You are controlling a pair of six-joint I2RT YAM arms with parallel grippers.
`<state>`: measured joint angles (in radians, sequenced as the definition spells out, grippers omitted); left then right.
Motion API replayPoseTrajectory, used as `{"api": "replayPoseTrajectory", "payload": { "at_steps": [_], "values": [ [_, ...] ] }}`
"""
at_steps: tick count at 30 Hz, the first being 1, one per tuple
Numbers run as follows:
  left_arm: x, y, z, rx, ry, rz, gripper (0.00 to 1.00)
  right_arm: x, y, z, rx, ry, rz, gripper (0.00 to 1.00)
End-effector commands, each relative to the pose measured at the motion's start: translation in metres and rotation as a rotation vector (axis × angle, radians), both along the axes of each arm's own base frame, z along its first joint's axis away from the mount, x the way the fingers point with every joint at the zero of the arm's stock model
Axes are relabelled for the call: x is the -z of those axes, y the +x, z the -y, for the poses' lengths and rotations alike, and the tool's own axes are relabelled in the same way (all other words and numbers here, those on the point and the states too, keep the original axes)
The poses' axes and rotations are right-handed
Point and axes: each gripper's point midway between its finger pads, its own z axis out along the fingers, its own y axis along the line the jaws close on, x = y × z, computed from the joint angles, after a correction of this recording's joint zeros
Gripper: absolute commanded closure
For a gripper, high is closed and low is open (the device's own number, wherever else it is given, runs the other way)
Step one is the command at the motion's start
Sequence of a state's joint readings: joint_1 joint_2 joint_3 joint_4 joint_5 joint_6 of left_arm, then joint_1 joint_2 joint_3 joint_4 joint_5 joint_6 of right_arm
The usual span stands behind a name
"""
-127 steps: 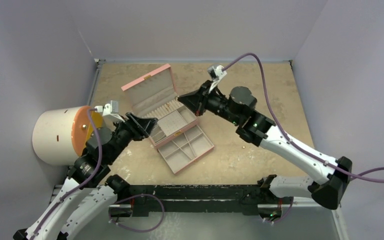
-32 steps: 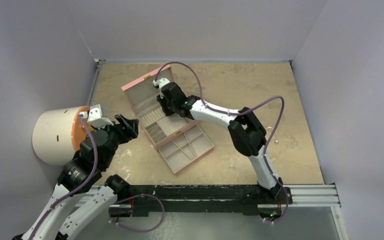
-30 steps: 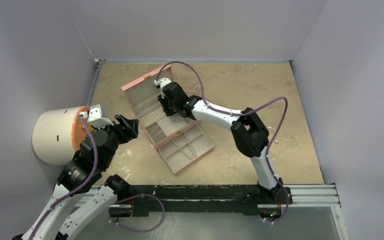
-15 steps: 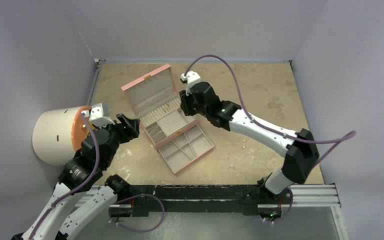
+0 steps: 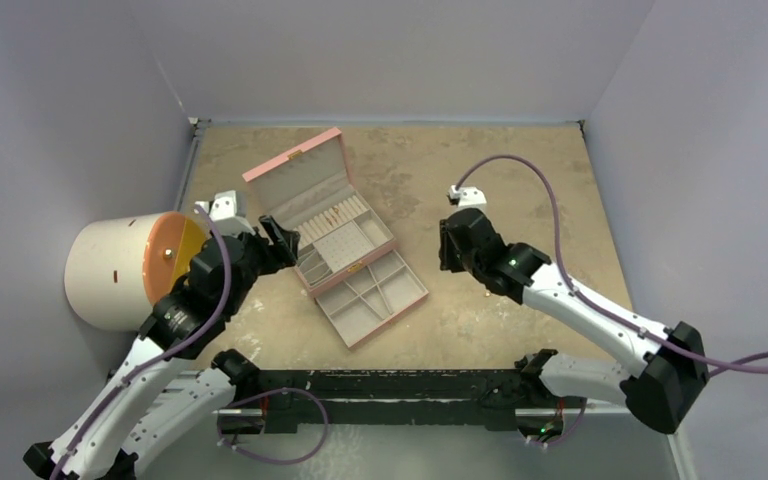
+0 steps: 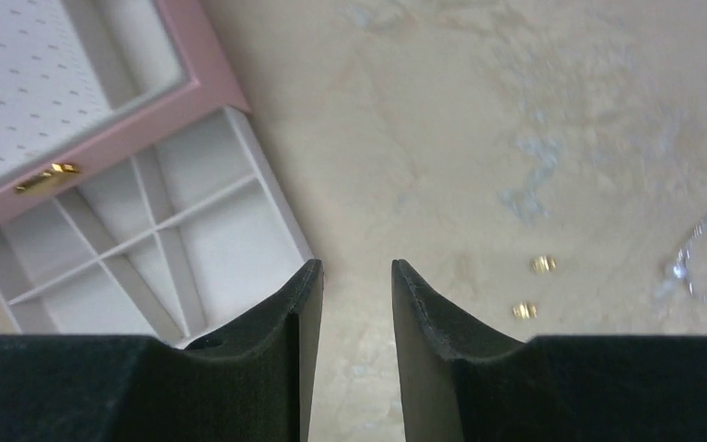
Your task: Organize the mixed jewelry
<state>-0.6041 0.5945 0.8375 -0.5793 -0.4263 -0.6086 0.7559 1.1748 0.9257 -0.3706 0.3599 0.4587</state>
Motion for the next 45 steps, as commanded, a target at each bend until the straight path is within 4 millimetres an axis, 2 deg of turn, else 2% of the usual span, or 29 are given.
{"api": "replayPoseTrajectory", "payload": {
  "at_steps": [1,4,8,16,27,38,45],
  "values": [
    [-0.024,0.014,0.013,0.037,-0.018,0.071,0.33,0.025,-0.021,0.049,0.216,-0.007,-0.084,0.64],
    [-0.023,0.018,0.016,0.046,0.007,0.061,0.33,0.048,-0.036,0.07,0.303,-0.005,-0.149,0.65],
    [-0.013,0.022,0.019,0.048,0.02,0.05,0.33,0.07,-0.047,0.089,0.416,0.001,-0.197,0.65],
    [-0.01,0.022,0.017,0.043,0.034,0.039,0.33,0.105,-0.055,0.099,0.523,-0.018,-0.278,0.72],
    [-0.01,0.02,0.015,0.042,0.031,0.041,0.33,0.12,-0.044,0.114,0.627,-0.044,-0.277,0.74],
    [-0.01,0.019,0.015,0.043,0.027,0.041,0.33,0.128,-0.035,0.117,0.653,-0.04,-0.279,0.8],
    [-0.01,0.019,0.015,0.041,0.028,0.042,0.33,0.131,-0.036,0.12,0.657,-0.053,-0.287,0.83]
  ]
}}
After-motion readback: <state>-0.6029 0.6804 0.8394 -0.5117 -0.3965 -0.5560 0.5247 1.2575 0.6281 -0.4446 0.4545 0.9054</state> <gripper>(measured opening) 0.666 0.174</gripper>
